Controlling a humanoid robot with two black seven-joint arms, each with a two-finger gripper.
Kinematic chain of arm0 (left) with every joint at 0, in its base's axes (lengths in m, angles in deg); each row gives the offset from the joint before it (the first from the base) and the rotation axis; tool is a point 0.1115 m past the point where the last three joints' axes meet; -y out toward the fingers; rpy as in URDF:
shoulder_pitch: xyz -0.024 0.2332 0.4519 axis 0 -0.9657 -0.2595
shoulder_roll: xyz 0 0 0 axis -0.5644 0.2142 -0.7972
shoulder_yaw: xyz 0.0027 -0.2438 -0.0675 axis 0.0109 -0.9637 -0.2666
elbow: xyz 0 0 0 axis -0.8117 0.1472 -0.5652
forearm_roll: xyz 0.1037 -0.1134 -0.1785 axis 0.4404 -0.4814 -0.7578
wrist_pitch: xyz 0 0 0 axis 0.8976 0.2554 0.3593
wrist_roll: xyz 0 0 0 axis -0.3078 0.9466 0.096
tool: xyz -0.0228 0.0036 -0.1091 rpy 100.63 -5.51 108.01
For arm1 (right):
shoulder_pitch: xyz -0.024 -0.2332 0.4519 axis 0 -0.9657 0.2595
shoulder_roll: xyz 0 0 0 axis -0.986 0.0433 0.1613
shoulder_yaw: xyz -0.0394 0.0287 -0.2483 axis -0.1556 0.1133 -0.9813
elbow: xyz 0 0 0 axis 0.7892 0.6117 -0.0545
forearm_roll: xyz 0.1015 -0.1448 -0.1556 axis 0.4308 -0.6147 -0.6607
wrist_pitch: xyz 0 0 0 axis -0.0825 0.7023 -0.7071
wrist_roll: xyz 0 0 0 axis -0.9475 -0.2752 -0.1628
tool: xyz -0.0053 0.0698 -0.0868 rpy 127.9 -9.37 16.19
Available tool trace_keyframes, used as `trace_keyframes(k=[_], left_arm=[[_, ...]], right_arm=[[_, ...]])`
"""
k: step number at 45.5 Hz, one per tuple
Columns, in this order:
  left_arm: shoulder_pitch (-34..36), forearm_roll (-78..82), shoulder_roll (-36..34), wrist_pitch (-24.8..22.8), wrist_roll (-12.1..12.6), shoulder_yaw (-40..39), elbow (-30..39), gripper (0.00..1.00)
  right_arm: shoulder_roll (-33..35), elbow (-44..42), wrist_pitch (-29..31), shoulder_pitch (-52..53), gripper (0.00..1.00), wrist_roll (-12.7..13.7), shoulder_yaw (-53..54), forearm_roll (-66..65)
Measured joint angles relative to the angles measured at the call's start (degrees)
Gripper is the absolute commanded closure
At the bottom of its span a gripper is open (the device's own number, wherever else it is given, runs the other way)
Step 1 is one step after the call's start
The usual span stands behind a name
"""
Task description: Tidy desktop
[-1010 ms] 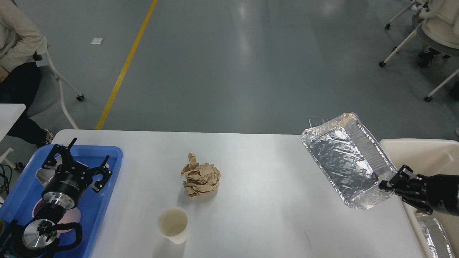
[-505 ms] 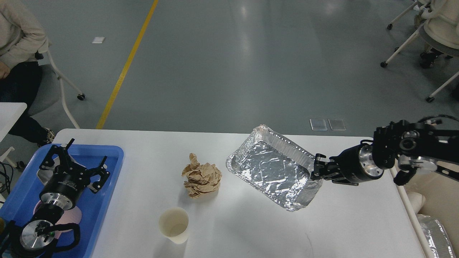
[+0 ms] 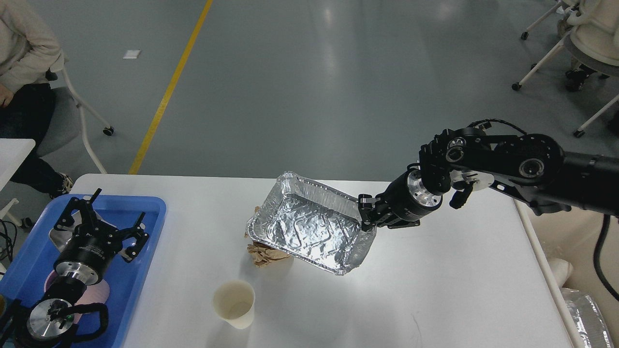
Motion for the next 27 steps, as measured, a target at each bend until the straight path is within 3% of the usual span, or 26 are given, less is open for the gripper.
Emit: trace_keyframes(k=[18,27], left_arm=[[0.0,7.5,-2.4,-0.2,-0.6,1.9,0.3,0.03],[2.9,19.8,-7.3,3.3,-0.7,4.4,0.8,0.03]], right_arm=[[-2.1,-6.2,5.0,-0.4,1.00,-0.2,0.4,-0.2],[-1.5,-5.8,5.5,-0.6,1.00,-0.1,0.5,-0.2]])
